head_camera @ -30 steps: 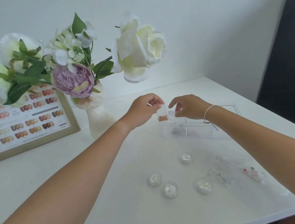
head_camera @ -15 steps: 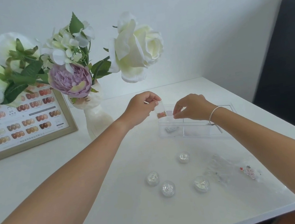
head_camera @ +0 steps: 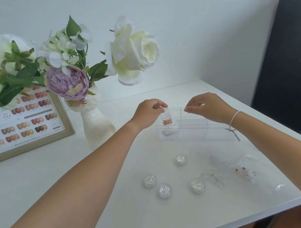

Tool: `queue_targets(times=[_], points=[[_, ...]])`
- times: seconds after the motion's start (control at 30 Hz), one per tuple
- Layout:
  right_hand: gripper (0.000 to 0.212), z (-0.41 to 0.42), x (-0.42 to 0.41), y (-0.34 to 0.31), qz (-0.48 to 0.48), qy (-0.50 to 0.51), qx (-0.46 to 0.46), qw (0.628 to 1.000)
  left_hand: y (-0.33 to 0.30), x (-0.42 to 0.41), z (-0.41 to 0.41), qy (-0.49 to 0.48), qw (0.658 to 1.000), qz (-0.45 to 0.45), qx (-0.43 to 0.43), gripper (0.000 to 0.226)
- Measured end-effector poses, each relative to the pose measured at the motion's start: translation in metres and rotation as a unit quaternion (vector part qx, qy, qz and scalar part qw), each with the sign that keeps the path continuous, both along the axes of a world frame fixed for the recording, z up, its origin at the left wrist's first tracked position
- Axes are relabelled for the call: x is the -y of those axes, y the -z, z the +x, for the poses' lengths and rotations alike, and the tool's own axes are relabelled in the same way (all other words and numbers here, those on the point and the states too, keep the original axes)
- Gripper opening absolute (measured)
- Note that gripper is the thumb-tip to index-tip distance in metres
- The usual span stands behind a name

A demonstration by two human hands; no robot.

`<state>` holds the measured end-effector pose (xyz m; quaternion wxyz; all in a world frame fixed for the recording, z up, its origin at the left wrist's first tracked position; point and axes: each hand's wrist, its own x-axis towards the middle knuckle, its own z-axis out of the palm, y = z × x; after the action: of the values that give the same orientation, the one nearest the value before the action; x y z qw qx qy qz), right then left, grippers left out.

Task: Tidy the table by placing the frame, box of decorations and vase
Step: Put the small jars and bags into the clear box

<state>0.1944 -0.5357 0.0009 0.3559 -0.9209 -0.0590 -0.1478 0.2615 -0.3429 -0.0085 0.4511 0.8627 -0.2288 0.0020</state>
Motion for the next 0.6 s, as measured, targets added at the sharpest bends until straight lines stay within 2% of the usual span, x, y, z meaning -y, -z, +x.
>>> queue_targets(times=[0.23, 0.43, 0.6], points=[[0.016, -0.014, 0.005, 0.011, -0.012, 0.017, 0.002, 1.000, 0.011, 0.000, -0.005, -0.002, 0.996, 0.073, 0.052, 0.030], [0.022, -0.035, 0.004, 0.014, -0.007, 0.036, 0.026, 0.999, 0.018, -0.008, -0.019, -0.012, 0.998, 0.033, 0.058, 0.029], [0.010, -0.059, -0.003, 0.013, -0.051, 0.026, 0.072, 0.996, 0.026, -0.024, -0.042, -0.020, 0.997, -0.008, 0.069, 0.025]])
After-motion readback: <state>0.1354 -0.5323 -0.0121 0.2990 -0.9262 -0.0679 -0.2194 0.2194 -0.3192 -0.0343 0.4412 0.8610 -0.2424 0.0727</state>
